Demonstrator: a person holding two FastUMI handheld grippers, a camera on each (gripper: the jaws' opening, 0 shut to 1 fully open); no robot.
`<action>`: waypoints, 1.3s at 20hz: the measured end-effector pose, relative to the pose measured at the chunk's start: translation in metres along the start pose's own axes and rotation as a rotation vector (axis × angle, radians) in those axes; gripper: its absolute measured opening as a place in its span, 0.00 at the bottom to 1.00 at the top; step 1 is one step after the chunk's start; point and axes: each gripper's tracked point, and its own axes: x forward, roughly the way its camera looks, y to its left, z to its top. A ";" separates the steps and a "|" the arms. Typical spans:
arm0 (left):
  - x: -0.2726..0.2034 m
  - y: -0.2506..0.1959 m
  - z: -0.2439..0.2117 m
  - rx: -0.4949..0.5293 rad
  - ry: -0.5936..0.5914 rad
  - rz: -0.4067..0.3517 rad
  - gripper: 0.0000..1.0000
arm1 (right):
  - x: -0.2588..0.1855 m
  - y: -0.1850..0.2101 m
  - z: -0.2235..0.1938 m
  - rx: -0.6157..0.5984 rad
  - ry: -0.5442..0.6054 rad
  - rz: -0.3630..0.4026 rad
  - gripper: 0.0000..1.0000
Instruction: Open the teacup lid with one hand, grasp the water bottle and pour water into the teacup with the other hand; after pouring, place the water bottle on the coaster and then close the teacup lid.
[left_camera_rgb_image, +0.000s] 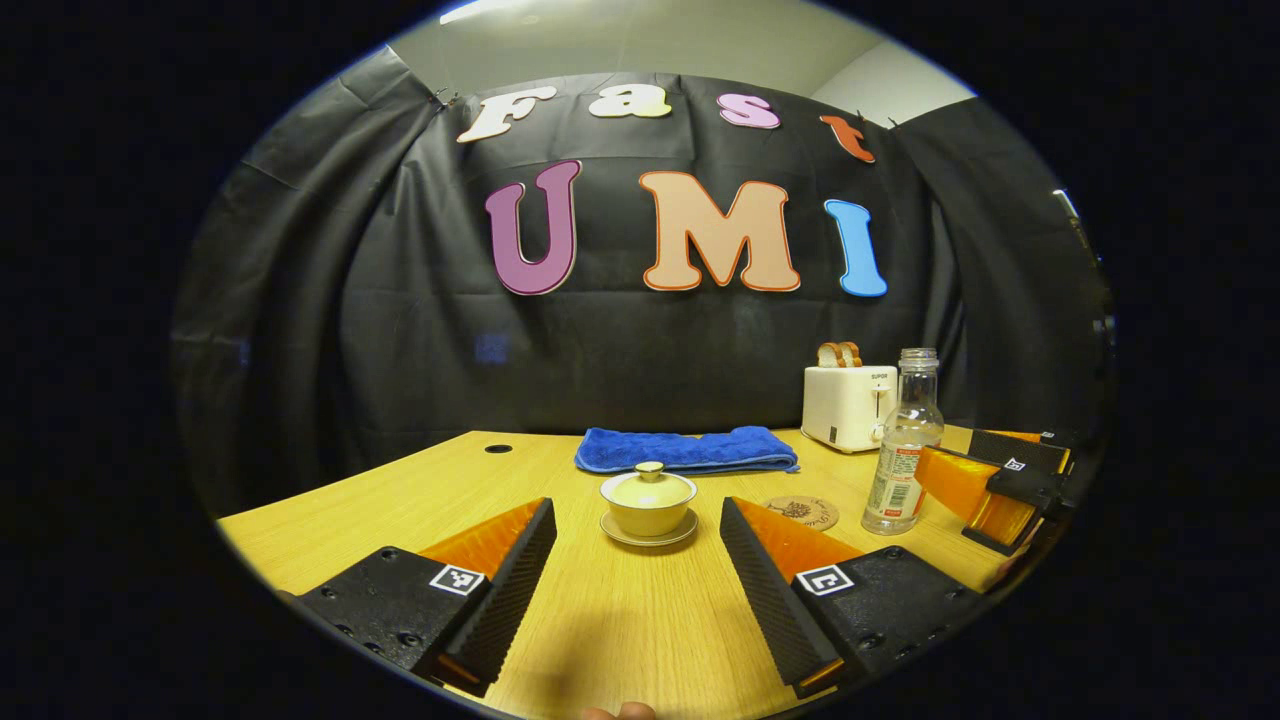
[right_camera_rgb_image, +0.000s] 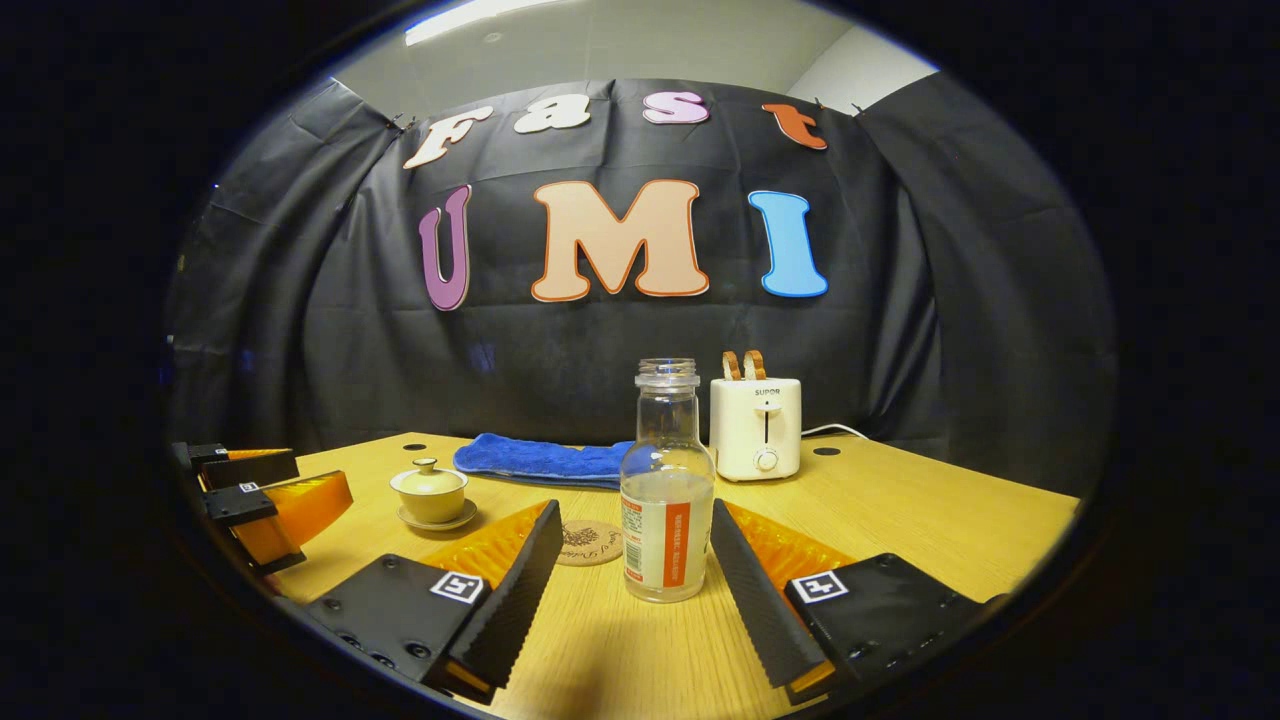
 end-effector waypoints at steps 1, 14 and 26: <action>0.000 0.000 0.001 0.000 -0.001 0.000 0.96 | 0.000 0.000 0.000 0.000 0.000 0.000 0.94; 0.046 -0.003 0.001 0.003 -0.003 -0.022 0.96 | 0.000 -0.003 0.000 0.000 0.002 -0.003 0.94; 0.155 -0.008 -0.003 0.015 0.011 -0.009 0.96 | 0.006 -0.044 0.002 -0.003 0.001 -0.080 0.94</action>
